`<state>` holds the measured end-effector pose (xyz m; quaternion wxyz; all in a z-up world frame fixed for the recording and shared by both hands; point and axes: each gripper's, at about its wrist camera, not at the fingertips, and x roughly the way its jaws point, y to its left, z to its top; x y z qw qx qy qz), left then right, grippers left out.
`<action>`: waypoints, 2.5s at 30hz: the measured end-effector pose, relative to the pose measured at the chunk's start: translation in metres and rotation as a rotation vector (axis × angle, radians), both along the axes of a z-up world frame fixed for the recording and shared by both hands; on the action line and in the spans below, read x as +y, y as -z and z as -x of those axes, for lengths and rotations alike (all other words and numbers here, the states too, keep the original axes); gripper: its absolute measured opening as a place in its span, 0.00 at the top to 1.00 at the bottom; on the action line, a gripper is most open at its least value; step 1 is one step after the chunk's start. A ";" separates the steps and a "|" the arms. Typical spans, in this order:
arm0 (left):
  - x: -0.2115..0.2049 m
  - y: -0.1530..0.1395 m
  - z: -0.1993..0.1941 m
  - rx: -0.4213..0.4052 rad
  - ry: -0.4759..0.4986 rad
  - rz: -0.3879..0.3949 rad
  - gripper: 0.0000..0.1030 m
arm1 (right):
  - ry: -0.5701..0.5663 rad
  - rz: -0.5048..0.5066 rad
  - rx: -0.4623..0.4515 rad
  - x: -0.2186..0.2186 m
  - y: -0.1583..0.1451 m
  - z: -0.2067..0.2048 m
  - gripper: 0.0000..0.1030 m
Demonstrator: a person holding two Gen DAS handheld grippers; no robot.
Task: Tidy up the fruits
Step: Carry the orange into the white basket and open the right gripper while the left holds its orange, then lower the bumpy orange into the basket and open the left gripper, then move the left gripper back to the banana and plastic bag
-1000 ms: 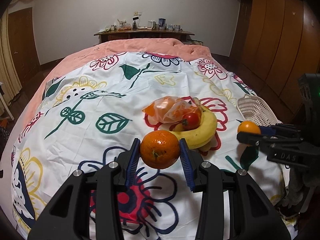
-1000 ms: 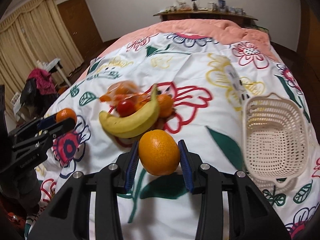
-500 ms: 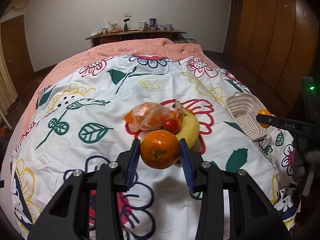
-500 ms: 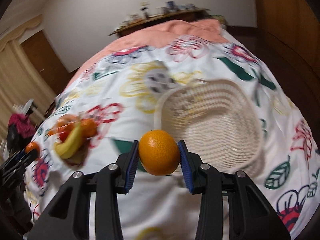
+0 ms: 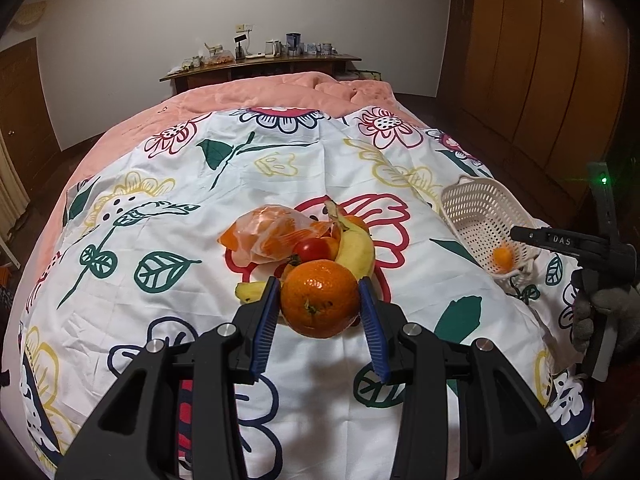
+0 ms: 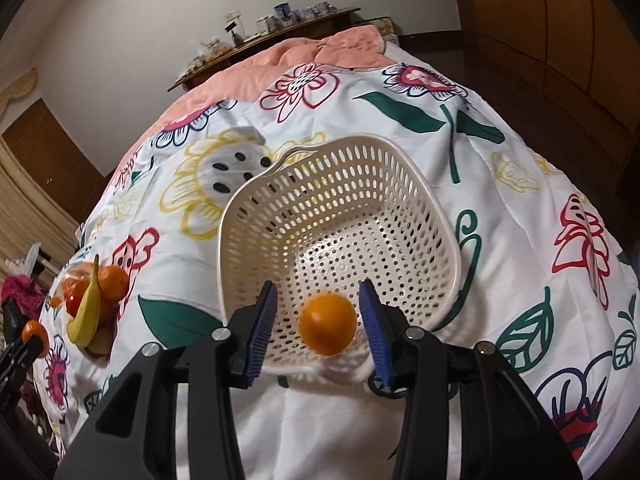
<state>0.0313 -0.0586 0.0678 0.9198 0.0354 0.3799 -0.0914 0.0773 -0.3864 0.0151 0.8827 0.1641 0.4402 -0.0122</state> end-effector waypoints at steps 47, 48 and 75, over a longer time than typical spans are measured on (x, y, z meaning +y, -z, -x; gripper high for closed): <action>-0.189 0.012 -0.080 0.035 0.373 0.057 0.29 | 0.172 -0.102 -0.061 -0.053 0.002 0.023 0.37; -0.186 0.011 -0.082 0.035 0.361 0.059 0.28 | 0.171 -0.101 -0.063 -0.053 0.001 0.024 0.37; -0.114 -0.016 -0.063 -0.052 0.157 0.057 0.07 | 0.079 -0.097 -0.103 -0.010 -0.020 0.027 0.30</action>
